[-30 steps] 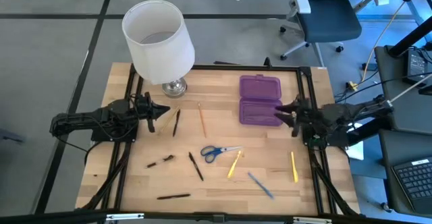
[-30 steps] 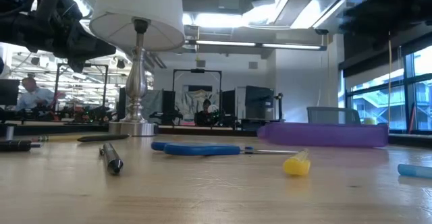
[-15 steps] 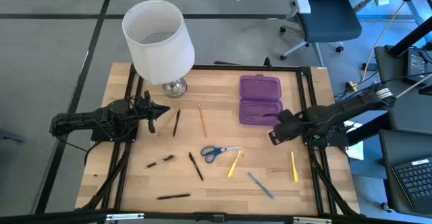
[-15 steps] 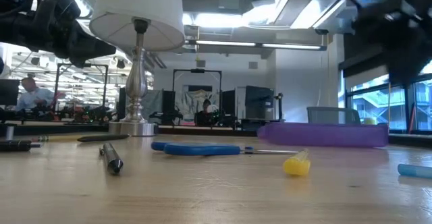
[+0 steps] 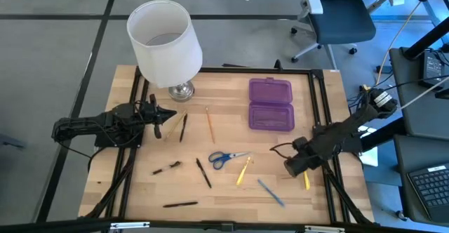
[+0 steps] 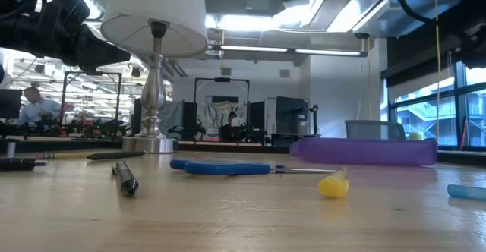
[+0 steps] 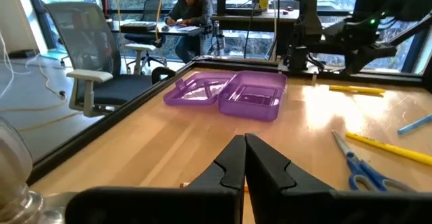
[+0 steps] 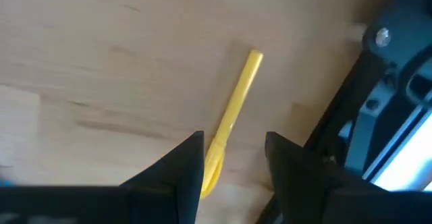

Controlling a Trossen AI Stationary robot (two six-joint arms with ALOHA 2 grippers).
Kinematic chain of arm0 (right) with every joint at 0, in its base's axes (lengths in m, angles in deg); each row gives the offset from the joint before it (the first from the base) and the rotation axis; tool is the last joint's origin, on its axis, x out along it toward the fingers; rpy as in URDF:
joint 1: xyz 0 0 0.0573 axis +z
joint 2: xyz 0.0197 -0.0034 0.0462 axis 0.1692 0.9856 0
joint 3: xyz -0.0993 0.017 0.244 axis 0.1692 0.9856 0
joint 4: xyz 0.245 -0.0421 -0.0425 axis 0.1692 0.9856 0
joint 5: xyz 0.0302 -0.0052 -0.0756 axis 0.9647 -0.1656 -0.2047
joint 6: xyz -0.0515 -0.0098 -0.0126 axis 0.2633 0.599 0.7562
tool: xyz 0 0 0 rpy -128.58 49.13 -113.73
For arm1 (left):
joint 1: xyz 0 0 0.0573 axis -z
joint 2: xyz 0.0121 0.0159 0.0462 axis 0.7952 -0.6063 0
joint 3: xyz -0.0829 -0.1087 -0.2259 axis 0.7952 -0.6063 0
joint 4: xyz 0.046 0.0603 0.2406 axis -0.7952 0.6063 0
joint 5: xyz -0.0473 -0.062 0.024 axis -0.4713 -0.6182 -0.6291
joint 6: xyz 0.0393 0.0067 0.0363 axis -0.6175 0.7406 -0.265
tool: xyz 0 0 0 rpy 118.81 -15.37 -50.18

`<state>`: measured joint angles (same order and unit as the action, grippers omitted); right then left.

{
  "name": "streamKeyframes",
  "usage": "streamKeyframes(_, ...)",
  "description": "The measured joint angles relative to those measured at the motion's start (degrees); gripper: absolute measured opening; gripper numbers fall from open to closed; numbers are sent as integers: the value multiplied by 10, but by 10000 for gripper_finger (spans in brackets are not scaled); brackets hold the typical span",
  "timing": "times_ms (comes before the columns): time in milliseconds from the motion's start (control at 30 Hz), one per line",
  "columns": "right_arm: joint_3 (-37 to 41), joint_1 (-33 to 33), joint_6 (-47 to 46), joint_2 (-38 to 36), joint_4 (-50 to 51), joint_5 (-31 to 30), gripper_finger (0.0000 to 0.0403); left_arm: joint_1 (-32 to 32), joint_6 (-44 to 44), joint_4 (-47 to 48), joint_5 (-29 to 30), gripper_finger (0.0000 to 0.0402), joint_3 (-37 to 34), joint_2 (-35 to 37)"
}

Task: Pick & place school supplies into a supply box
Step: Put the right yellow pen into the purple supply box

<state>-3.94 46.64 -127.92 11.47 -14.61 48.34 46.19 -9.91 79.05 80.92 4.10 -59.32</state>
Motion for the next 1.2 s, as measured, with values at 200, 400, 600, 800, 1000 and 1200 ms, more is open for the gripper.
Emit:
streamKeyframes(200,0,67,-97,18,-36,-2,162,0,-53,0,0,4,0,0)
streamKeyframes(400,0,117,-198,24,-88,-3,162,0,-87,-12,0,4,0,0)
streamKeyframes(600,0,136,-241,27,-110,-3,162,0,-112,-22,0,4,0,0)
streamKeyframes(800,0,137,-239,63,-114,-1,162,0,-113,-22,0,4,0,0)
streamKeyframes(1000,0,140,-241,92,-128,5,162,0,-113,-22,0,4,0,0)
streamKeyframes(1200,0,143,-227,126,-137,6,162,0,-113,-23,0,4,0,0)
